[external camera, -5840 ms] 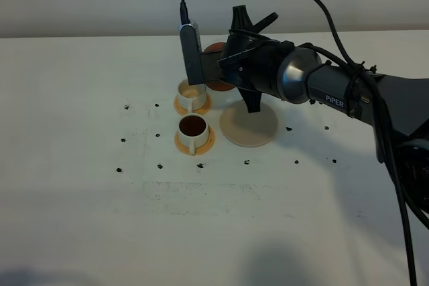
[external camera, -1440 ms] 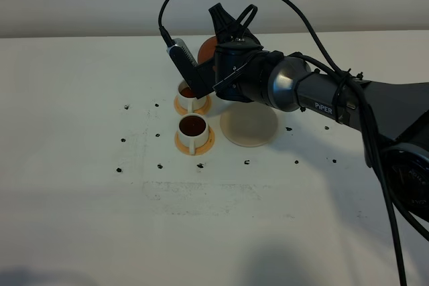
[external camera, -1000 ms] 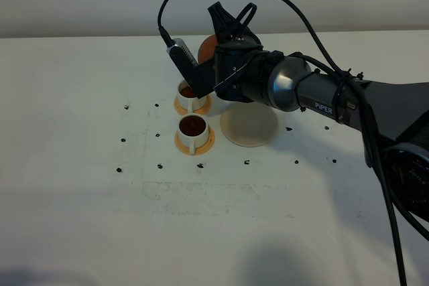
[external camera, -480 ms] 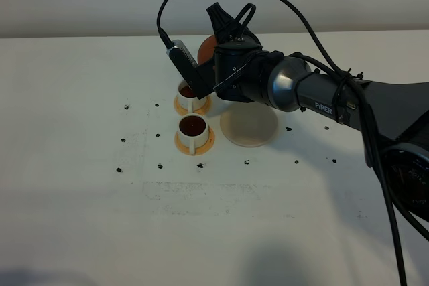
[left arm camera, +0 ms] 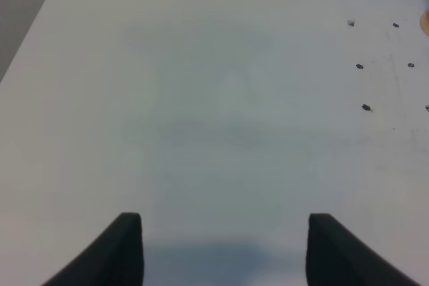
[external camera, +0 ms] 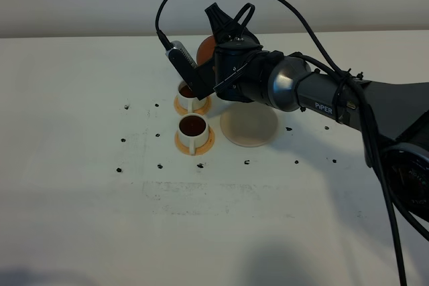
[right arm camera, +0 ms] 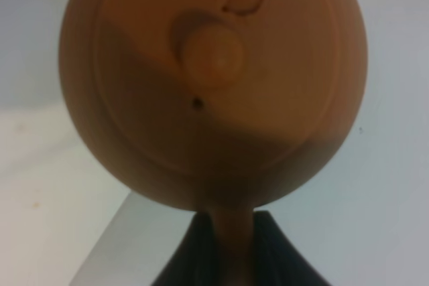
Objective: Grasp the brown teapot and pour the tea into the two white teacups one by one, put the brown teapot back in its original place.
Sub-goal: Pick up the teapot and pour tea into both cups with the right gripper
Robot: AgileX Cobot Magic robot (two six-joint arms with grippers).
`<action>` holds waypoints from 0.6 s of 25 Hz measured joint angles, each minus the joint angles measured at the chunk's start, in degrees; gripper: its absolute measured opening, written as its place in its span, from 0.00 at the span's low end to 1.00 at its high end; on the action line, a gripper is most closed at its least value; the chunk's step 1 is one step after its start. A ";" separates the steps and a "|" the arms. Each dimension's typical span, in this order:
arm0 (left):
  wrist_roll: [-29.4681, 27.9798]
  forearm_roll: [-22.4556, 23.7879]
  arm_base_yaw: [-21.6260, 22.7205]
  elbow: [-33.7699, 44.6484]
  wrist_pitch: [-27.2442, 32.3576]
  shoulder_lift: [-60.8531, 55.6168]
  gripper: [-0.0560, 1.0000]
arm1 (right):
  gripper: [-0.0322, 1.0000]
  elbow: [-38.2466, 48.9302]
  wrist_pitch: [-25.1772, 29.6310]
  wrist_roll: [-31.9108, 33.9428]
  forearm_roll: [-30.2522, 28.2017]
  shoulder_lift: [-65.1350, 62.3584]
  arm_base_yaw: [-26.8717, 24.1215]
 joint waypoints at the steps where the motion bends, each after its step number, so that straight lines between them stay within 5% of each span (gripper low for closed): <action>1: 0.00 0.00 0.00 0.00 0.00 0.00 0.53 | 0.15 0.00 0.00 -0.28 0.00 0.00 0.00; 15: 0.06 0.00 0.00 0.00 0.00 0.00 0.53 | 0.15 0.00 -0.05 -1.48 0.00 0.00 0.00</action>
